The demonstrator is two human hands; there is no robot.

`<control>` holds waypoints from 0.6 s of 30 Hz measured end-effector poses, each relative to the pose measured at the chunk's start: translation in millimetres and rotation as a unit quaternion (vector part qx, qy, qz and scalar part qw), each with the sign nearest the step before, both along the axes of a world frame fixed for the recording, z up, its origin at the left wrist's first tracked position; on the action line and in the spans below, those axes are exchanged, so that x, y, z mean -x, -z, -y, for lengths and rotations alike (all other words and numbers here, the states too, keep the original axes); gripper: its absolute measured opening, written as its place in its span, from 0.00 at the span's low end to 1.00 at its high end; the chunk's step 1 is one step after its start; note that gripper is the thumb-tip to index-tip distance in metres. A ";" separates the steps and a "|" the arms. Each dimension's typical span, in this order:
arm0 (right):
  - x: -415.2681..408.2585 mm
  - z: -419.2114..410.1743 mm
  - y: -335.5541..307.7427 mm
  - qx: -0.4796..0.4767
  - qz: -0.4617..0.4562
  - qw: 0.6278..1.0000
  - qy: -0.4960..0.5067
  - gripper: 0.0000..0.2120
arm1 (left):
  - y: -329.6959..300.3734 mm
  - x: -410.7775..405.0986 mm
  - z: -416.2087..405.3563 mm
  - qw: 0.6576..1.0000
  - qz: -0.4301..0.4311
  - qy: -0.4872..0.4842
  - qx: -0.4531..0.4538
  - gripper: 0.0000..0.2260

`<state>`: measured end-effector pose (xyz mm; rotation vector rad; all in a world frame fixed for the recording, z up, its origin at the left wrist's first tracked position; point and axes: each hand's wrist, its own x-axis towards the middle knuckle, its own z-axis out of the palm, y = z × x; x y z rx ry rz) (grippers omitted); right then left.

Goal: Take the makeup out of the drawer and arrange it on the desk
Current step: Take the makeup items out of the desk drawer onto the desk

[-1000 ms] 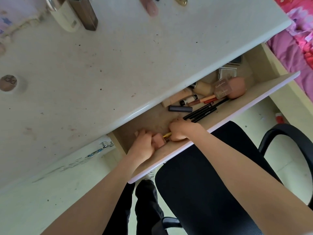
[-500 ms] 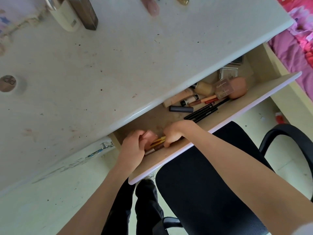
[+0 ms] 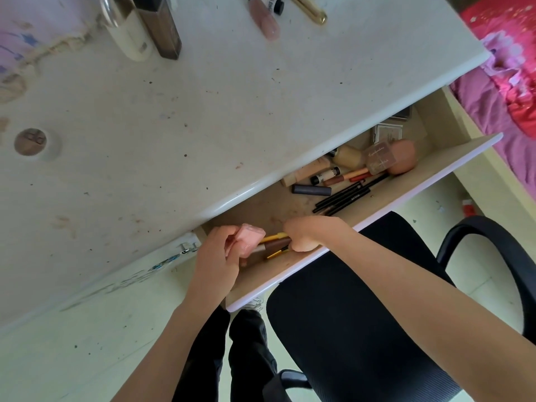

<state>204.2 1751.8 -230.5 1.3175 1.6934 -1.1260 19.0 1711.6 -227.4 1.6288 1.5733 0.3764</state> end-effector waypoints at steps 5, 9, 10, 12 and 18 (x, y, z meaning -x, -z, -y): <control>10.5 -6.5 -7.1 0.024 0.041 0.998 -0.035 0.03 | -10.0 -1.1 -5.1 0.999 0.021 0.013 -0.020 0.09; 13.3 -6.8 -12.6 0.036 0.032 0.998 -0.027 0.05 | -12.0 1.2 -7.4 1.000 0.019 0.003 -0.023 0.09; 13.5 -5.8 -13.1 0.034 0.032 0.999 -0.020 0.05 | -11.8 1.8 -7.6 1.000 0.019 -0.004 -0.022 0.09; 13.3 -5.5 -13.7 0.031 0.036 0.999 -0.012 0.06 | -11.1 2.6 -7.4 1.000 0.019 -0.011 -0.015 0.09; 11.6 -9.1 -10.7 0.051 0.050 0.997 0.012 0.20 | -11.7 10.2 -5.5 0.999 0.026 -0.027 0.001 0.09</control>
